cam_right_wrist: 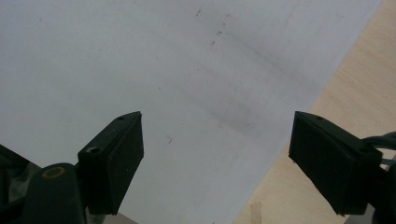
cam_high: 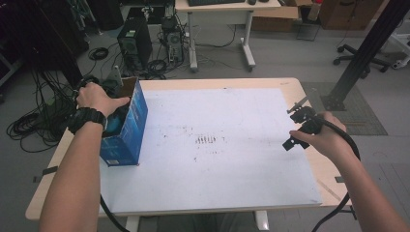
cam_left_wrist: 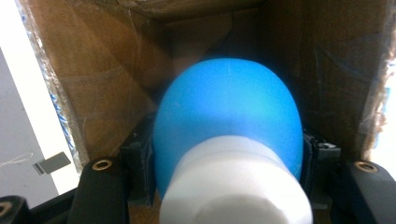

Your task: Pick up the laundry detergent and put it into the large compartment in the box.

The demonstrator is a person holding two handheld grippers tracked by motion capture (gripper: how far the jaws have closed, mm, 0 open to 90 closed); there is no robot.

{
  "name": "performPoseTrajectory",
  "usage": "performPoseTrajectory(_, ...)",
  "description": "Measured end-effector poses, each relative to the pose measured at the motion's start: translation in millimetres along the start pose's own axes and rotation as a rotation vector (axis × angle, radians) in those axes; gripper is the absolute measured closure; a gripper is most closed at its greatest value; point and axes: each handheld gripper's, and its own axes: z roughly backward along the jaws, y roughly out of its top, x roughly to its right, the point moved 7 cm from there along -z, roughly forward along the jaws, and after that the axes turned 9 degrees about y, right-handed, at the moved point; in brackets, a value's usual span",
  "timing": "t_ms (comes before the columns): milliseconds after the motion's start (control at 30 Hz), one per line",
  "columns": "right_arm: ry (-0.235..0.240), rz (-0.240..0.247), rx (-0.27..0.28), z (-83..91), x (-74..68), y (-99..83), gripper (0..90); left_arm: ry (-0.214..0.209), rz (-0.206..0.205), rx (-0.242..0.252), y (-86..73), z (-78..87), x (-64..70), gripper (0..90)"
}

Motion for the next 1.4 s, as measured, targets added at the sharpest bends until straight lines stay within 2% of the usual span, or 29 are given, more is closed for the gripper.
performPoseTrajectory(467,0.002,0.001,-0.006,-3.3,0.7,-1.2,17.6,-0.004,0.008,0.020,1.2,4.9,-2.9,36.5)
performPoseTrajectory(767,0.008,0.005,-0.007,-5.2,-0.5,-1.4,17.5,0.004,0.011,0.019,1.0,9.8,-2.7,30.8)
performPoseTrajectory(800,0.007,0.004,-0.007,-5.0,0.0,-1.6,17.5,0.018,0.014,0.018,0.5,10.9,-4.1,30.6)
performPoseTrajectory(900,0.008,0.003,-0.006,-4.8,0.4,-2.0,17.5,0.018,0.013,0.013,0.1,12.6,-4.5,25.6)
performPoseTrajectory(1000,0.009,0.002,-0.006,-4.6,1.4,-3.2,17.5,0.017,0.021,0.031,0.7,22.7,-5.8,21.8)
performPoseTrajectory(1200,0.012,0.004,-0.003,-5.3,1.2,-3.0,17.5,0.017,0.007,0.034,0.8,35.7,-3.3,20.9)
performPoseTrajectory(1400,0.012,0.008,-0.003,-4.4,-0.3,-2.8,17.5,0.027,-0.005,0.075,2.6,50.8,-3.5,19.6)
